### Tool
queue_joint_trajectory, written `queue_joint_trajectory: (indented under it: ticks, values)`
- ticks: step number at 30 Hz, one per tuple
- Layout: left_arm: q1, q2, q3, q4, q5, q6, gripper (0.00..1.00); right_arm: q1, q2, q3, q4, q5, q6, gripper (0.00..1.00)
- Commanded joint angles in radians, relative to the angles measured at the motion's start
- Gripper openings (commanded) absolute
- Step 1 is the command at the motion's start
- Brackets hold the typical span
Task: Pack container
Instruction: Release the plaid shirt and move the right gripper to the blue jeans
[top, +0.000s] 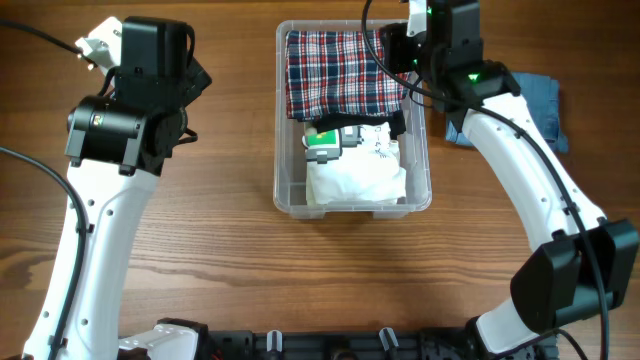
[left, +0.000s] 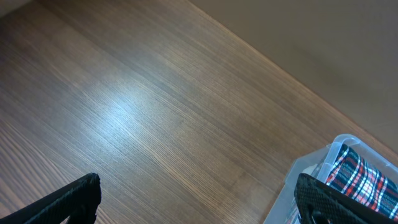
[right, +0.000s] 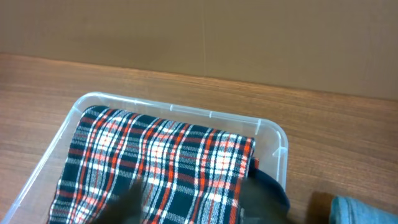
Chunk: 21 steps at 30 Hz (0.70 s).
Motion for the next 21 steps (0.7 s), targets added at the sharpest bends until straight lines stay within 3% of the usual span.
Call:
queue_joint_trajectory:
  ticks: [1,13,18,21]
  values:
    - [0.004,-0.010,0.002,0.000,-0.016,-0.002,1.00,0.006,0.062,0.009,-0.011,-0.008,0.015,0.08]
    - [0.004,-0.010,0.002,0.000,-0.016,-0.002,1.00,0.006,0.319,0.008,-0.074,-0.080,0.019,0.11]
    - [0.004,-0.010,0.002,0.000,-0.016,-0.002,1.00,0.028,0.245,0.031,-0.072,-0.080,0.019,0.22]
    - [0.004,-0.010,0.002,0.000,-0.016,-0.002,1.00,0.034,0.088,0.039,-0.072,-0.076,0.047,0.32]
